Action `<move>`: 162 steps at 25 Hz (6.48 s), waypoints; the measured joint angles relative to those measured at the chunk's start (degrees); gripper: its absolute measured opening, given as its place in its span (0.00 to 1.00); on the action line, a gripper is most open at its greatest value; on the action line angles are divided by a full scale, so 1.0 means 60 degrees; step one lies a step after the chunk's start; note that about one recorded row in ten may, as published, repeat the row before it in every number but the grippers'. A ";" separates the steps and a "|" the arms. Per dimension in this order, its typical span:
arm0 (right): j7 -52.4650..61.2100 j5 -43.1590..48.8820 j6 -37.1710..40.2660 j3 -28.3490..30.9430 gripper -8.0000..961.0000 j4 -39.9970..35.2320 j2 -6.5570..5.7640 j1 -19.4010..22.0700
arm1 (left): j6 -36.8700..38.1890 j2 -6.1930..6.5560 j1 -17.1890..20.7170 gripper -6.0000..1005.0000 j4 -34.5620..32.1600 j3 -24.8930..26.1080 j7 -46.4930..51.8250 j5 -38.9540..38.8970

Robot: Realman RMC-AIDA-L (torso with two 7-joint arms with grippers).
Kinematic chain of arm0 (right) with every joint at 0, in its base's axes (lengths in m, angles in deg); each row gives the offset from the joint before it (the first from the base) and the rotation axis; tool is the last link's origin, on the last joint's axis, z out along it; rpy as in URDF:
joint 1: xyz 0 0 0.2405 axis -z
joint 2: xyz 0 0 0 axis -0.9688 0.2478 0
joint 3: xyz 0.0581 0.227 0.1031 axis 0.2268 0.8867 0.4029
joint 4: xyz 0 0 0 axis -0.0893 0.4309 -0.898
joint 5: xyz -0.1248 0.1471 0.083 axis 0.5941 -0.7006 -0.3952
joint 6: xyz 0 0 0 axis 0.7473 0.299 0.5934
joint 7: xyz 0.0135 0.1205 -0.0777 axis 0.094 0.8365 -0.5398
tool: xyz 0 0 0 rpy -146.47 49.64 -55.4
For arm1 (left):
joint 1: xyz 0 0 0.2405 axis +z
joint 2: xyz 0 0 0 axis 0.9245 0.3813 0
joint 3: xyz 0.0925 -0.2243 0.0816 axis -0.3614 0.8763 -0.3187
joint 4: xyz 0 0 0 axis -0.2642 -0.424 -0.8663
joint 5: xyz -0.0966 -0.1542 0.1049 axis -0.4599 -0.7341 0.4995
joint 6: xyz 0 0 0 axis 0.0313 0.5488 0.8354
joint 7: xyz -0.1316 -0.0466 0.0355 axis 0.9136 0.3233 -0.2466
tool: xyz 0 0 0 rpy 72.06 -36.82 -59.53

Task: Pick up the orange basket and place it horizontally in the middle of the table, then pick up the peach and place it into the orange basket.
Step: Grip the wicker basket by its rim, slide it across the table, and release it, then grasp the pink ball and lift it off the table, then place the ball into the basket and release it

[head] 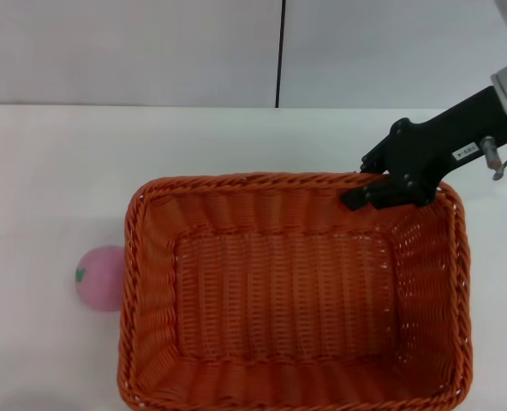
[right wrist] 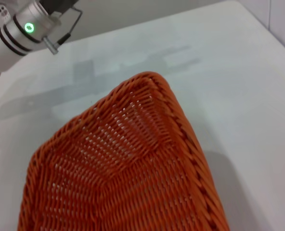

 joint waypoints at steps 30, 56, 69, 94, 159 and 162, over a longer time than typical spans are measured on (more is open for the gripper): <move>-0.3019 -0.6680 -0.1812 0.2679 0.43 -0.0716 0.1117 0.3542 | 0.0437 0.0107 -0.0239 0.72 -0.1823 -0.2406 0.1034 0.0003; -0.5884 -1.0624 -0.1625 0.4574 0.43 0.2522 0.1318 0.6021 | 0.2087 0.0324 -0.0592 0.71 -0.4192 -0.7873 0.2856 0.1116; -0.5890 -1.0590 -0.1633 0.4579 0.43 0.2702 0.1330 0.5910 | 0.2316 0.0197 -0.0680 0.70 -0.4204 -0.7908 0.2764 0.1483; -0.5846 -1.0647 -0.1605 0.4593 0.43 0.2728 0.1322 0.5998 | 0.2723 0.0102 -0.0865 0.68 -0.4116 -0.8529 0.2739 0.1494; -0.5910 -1.0661 -0.1721 0.4696 0.43 0.3005 0.1348 0.5901 | -0.0333 0.0138 -0.2160 0.10 -0.3512 -0.4497 0.4170 0.1471; -0.5912 -1.0661 -0.1721 0.4695 0.43 0.3005 0.1351 0.5860 | -0.0312 0.0117 -0.2581 0.11 -0.3403 -0.5446 0.4359 0.1492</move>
